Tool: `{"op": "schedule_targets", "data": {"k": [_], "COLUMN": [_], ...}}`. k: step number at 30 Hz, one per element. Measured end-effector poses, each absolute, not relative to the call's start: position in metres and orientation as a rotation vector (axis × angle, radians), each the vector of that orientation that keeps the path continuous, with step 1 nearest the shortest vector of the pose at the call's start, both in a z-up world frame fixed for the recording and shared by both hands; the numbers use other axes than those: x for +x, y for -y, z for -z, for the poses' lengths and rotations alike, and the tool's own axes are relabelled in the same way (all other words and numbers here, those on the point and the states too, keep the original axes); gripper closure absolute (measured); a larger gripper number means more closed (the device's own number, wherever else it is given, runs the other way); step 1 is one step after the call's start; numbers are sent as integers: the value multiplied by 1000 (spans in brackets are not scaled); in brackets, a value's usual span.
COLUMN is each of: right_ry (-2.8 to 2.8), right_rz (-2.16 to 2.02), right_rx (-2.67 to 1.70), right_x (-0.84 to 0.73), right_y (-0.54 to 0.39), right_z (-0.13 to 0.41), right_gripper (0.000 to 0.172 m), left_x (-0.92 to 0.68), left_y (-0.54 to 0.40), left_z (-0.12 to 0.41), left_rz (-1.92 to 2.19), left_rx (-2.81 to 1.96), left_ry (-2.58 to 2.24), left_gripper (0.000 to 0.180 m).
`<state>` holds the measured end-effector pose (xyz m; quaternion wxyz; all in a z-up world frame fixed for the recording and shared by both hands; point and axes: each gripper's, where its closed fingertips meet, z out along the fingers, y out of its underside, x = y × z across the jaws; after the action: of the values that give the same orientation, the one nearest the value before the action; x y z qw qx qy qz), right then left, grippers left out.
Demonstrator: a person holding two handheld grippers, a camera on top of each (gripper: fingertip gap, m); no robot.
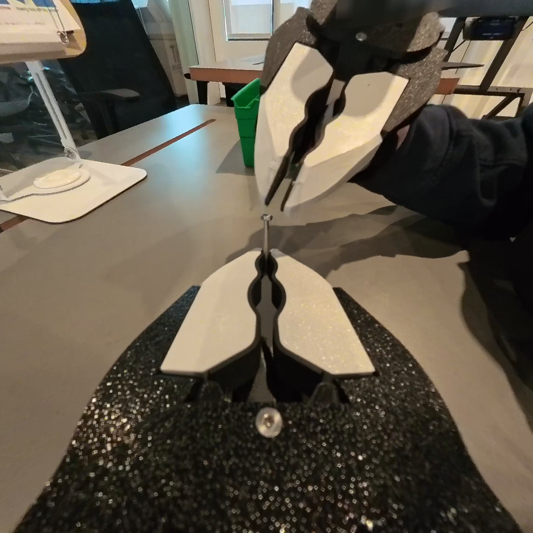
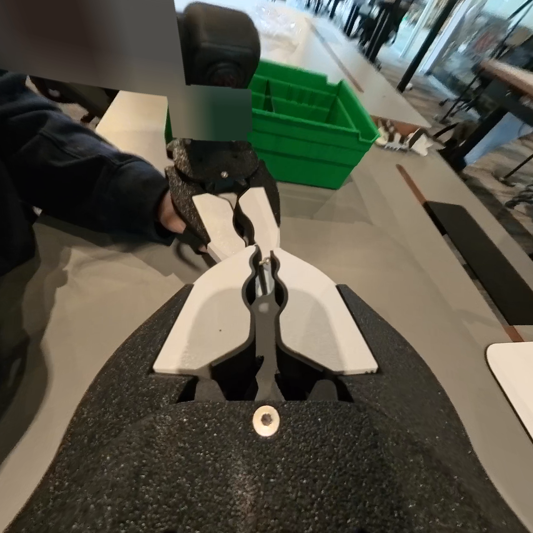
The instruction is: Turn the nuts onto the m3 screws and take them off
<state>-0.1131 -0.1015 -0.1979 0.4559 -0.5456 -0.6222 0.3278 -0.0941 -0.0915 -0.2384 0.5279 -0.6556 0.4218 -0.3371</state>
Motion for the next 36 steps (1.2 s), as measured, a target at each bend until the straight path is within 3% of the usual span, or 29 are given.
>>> {"op": "schedule_targets", "data": {"k": [8, 17, 36], "right_ry": [1329, 1343, 1302], "right_rz": [-1154, -1173, -1243], "right_rx": [-1235, -1192, -1222], "right_x": [-118, -127, -130], "right_y": [111, 122, 119], "right_z": [178, 173, 176], "right_gripper": [151, 137, 132], "left_x": [-96, -99, -99], "left_y": [103, 105, 105], "left_z": [212, 206, 206], "left_rz": [1062, 1130, 1142], "left_rx": [-1410, -1373, -1370], "left_ry": [-921, -886, -888], "left_gripper": [180, 180, 180]}}
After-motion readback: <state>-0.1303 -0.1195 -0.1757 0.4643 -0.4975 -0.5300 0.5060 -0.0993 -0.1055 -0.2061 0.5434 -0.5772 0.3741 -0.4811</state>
